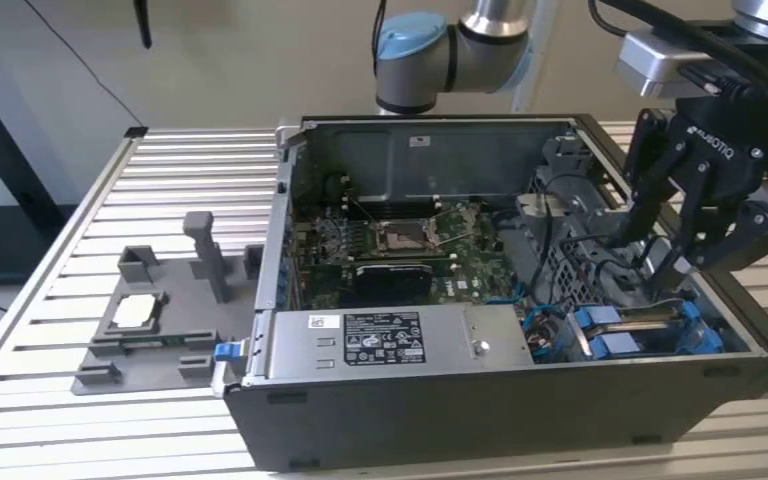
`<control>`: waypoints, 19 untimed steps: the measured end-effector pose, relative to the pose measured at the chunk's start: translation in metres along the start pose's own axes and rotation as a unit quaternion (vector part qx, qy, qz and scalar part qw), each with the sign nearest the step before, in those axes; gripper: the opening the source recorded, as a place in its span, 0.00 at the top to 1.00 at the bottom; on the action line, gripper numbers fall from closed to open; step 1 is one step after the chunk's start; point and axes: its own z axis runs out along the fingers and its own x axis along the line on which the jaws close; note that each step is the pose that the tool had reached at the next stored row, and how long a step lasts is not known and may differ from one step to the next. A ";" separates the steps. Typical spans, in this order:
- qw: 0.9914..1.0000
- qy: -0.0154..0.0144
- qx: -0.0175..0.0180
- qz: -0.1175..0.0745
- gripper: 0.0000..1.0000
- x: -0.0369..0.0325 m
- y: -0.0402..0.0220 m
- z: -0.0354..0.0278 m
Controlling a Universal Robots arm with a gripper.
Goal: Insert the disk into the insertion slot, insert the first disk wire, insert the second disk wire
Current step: 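Insert the first disk wire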
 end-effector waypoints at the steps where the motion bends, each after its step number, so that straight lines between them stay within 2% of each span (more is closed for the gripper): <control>1: 1.000 0.000 0.000 0.000 0.42 -0.0018 0.0001 -0.0008; 3: 1.000 -0.001 0.001 0.000 0.42 -0.0060 0.0001 -0.0011; 5: 1.000 -0.006 0.002 0.000 0.42 -0.0091 0.0001 -0.0011; 8: 1.000 -0.015 0.004 0.000 0.42 -0.0128 0.0001 -0.0009; 9: 1.000 -0.017 0.004 0.000 0.42 -0.0132 0.0001 -0.0005; 13: 1.000 -0.020 0.004 -0.001 0.42 -0.0143 0.0001 0.0002; 15: 1.000 -0.020 0.003 0.000 0.42 -0.0155 0.0001 0.0014; 19: 1.000 -0.022 0.002 0.000 0.42 -0.0182 -0.0001 0.0041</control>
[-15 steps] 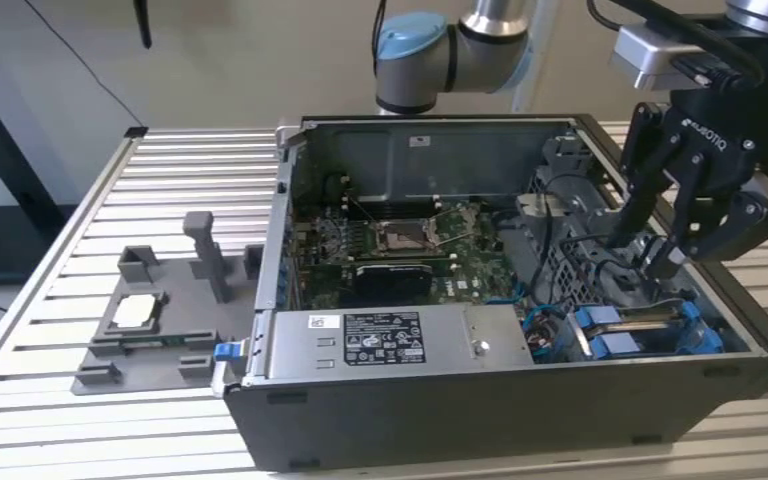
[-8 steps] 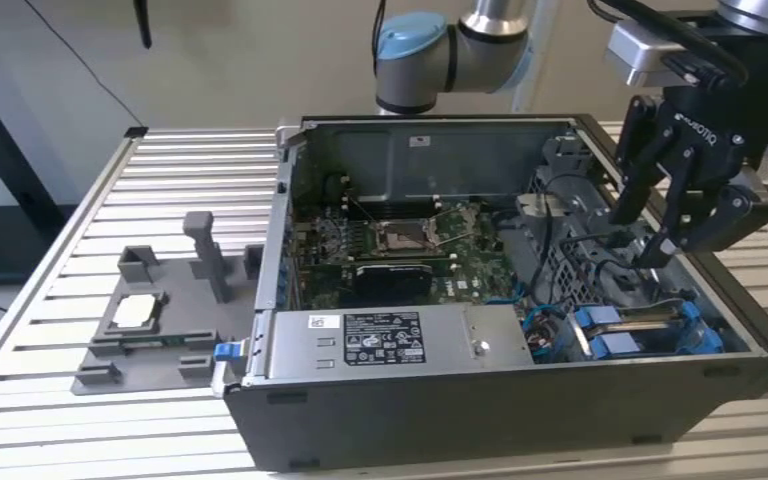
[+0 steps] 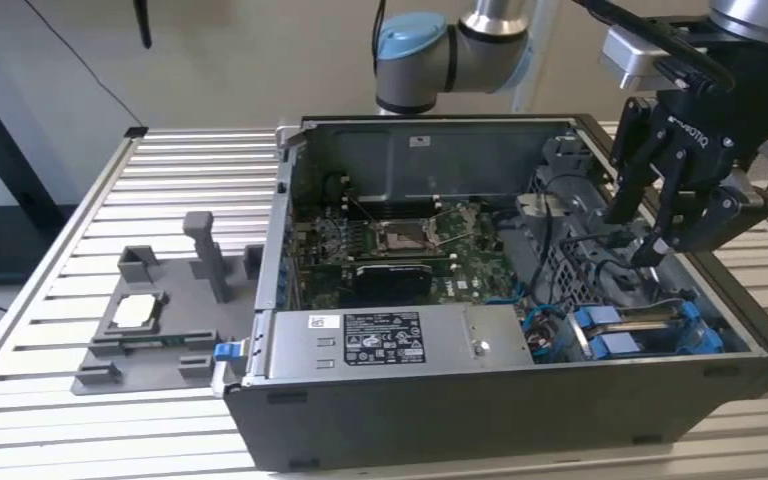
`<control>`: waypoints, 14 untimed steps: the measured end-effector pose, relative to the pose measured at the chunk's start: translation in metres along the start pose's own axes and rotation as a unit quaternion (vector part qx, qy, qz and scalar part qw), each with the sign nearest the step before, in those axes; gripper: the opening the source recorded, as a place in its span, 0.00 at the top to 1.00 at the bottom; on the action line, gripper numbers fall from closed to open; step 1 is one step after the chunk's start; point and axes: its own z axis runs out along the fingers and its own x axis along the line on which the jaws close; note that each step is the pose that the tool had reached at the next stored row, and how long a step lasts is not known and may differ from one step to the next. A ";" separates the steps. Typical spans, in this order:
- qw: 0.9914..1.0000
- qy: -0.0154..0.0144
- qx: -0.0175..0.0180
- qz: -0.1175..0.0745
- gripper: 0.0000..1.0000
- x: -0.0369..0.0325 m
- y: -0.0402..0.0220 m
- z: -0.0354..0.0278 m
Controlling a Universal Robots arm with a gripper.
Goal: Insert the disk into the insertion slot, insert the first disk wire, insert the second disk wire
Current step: 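Insert the first disk wire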
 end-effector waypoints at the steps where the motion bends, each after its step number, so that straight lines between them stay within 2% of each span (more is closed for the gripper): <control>1: 1.000 -0.001 0.000 0.000 0.42 -0.0008 0.0000 0.0006; 5: 1.000 -0.004 -0.001 0.002 0.42 -0.0041 -0.0001 0.0032; 12: 1.000 -0.004 -0.001 0.002 0.42 -0.0041 -0.0002 0.0032; 13: 1.000 -0.004 -0.001 0.002 0.44 -0.0041 -0.0001 0.0032; 14: 1.000 -0.004 -0.001 0.002 0.50 -0.0041 -0.0001 0.0032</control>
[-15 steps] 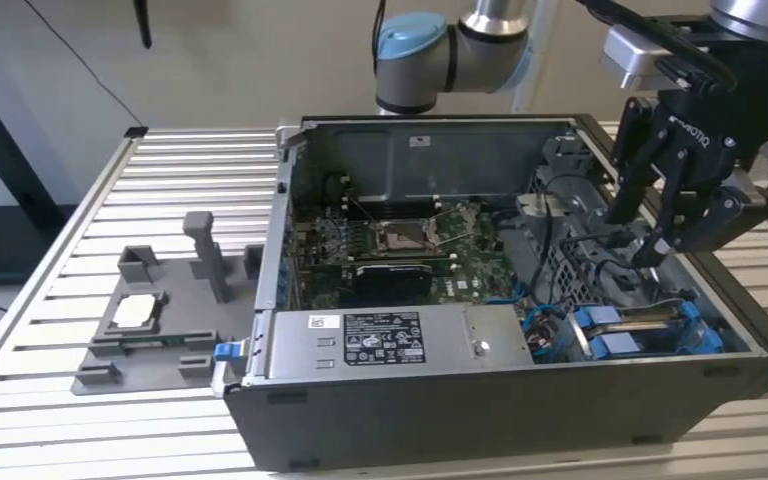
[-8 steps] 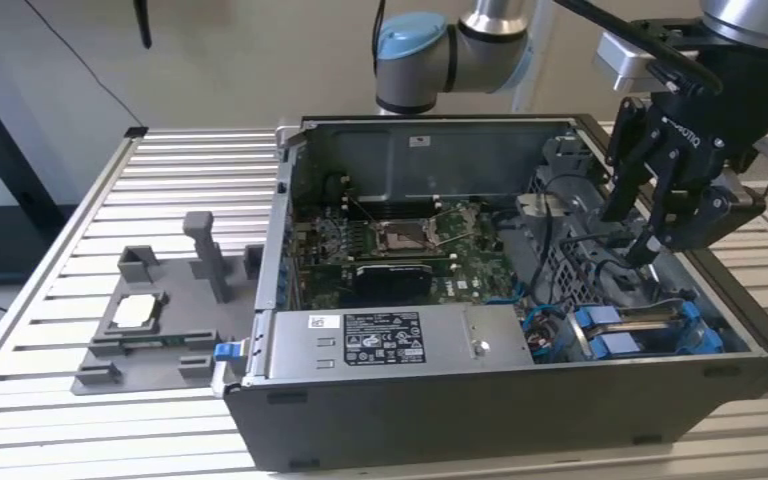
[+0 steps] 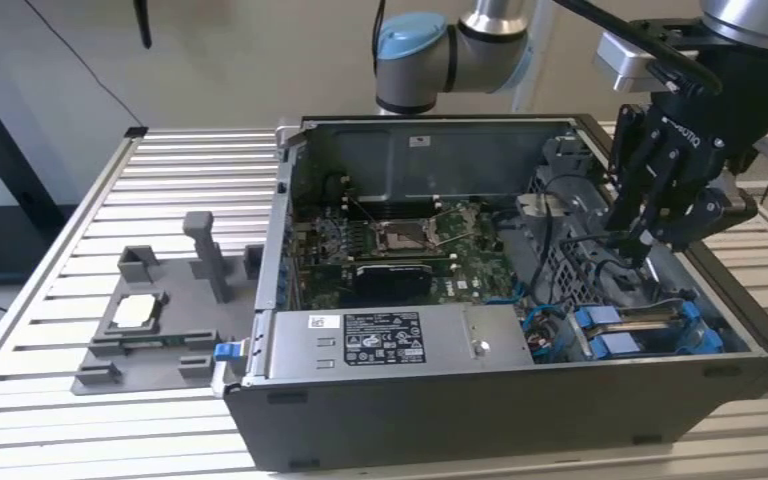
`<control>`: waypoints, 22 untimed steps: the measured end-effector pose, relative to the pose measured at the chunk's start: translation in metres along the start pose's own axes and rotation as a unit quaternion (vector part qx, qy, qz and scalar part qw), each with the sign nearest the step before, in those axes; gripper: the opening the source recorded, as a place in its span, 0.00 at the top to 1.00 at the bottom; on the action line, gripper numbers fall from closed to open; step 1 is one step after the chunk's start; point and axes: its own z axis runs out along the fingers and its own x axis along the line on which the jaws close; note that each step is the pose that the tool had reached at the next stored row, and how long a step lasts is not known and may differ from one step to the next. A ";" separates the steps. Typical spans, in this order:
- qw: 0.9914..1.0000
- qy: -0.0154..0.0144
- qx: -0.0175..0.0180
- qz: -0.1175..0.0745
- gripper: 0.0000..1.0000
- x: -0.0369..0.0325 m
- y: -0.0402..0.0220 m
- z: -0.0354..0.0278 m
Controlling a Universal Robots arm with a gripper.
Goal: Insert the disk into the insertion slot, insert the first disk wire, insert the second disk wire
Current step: 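Insert the first disk wire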
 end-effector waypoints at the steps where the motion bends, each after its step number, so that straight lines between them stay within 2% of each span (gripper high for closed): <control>1: 1.000 0.000 0.000 0.000 0.50 0.0000 0.0000 0.0000; 3: 1.000 0.000 0.000 0.000 0.62 0.0000 -0.0003 0.0000; 4: 1.000 0.000 -0.002 0.000 0.62 0.0000 -0.0010 -0.0002; 5: 1.000 0.000 -0.003 0.000 0.69 -0.0001 -0.0015 -0.0001; 6: 1.000 0.000 -0.004 0.000 0.69 -0.0001 -0.0020 -0.0001; 8: 1.000 0.000 -0.008 0.002 0.69 -0.0001 -0.0024 0.0000; 10: 1.000 0.000 -0.014 0.006 0.69 0.0000 -0.0023 0.0000; 13: 1.000 0.000 -0.020 0.009 0.69 0.0000 -0.0023 -0.0003; 16: 1.000 -0.002 -0.022 0.010 0.69 -0.0001 -0.0022 -0.0020; 22: 1.000 -0.007 -0.022 0.009 0.69 0.0001 -0.0028 -0.0012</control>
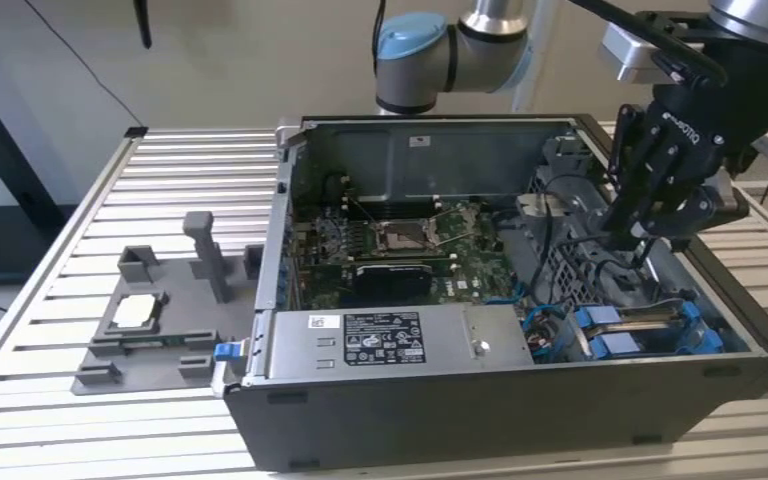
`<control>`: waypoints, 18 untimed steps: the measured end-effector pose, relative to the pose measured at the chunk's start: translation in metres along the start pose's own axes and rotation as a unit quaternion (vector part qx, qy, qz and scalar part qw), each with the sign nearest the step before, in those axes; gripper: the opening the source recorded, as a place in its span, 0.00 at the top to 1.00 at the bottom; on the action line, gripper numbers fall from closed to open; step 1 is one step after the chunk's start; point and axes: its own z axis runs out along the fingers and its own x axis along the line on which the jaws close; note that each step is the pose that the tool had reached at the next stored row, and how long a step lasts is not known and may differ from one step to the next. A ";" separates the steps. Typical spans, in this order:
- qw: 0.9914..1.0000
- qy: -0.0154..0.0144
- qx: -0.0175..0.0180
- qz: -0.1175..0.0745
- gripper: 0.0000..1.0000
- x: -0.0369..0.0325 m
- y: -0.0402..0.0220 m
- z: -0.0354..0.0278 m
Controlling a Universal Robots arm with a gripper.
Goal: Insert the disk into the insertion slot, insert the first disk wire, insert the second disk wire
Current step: 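Insert the first disk wire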
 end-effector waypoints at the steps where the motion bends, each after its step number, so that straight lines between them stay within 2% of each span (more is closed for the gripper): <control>1: 1.000 -0.002 0.000 0.000 0.69 0.0000 -0.0007 0.0001; 4: 1.000 -0.011 0.000 -0.001 0.69 0.0000 -0.0030 0.0000; 6: 1.000 -0.014 0.000 -0.001 0.69 0.0008 -0.0053 -0.0002; 9: 1.000 -0.014 -0.001 -0.001 0.69 0.0031 -0.0059 -0.0004; 18: 1.000 -0.014 -0.001 -0.001 0.69 0.0041 -0.0066 0.0009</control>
